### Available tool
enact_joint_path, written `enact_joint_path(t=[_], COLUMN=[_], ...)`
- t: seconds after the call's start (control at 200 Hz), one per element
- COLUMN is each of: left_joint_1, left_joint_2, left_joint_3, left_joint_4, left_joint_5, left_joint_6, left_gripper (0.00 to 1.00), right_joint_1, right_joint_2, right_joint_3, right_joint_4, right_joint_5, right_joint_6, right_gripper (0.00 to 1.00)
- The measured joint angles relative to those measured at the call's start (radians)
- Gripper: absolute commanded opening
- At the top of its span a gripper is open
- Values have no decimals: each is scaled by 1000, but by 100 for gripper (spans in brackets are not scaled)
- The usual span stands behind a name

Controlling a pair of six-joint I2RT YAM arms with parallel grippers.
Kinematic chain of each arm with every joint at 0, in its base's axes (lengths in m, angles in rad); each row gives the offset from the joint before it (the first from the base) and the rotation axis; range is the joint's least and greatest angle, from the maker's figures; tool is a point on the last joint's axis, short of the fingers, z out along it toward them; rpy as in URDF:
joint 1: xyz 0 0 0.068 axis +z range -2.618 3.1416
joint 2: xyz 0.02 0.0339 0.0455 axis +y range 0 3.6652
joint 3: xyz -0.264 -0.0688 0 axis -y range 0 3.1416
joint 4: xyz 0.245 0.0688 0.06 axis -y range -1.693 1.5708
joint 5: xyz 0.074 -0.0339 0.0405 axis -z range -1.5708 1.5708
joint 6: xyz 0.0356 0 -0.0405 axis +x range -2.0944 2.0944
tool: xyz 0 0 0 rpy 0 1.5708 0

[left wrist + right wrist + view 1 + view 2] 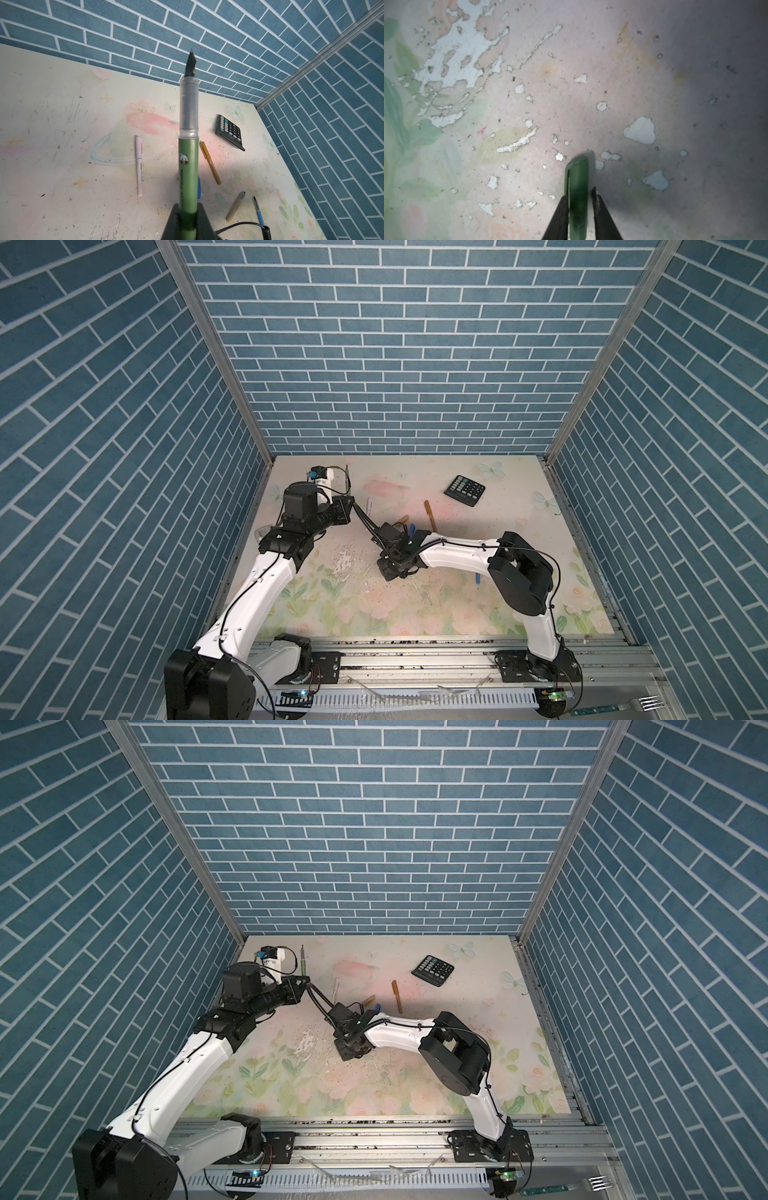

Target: Insert the pens into the pen caps

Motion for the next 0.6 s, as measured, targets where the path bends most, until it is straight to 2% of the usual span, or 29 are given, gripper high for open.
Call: enact_joint_path(t=[0.6], left_joint_1=[0], left_joint_2=[3], left_joint_3=[0], left_joint_4=[0], left_joint_5=[-1], left_joint_6=[0], left_gripper=[0], right_joint_1=[7], right_joint_2=[29], right_joint_3=[20], right_joint_4=[-8], right_joint_5=[24], right_joint_6=[-1], right_gripper=[24])
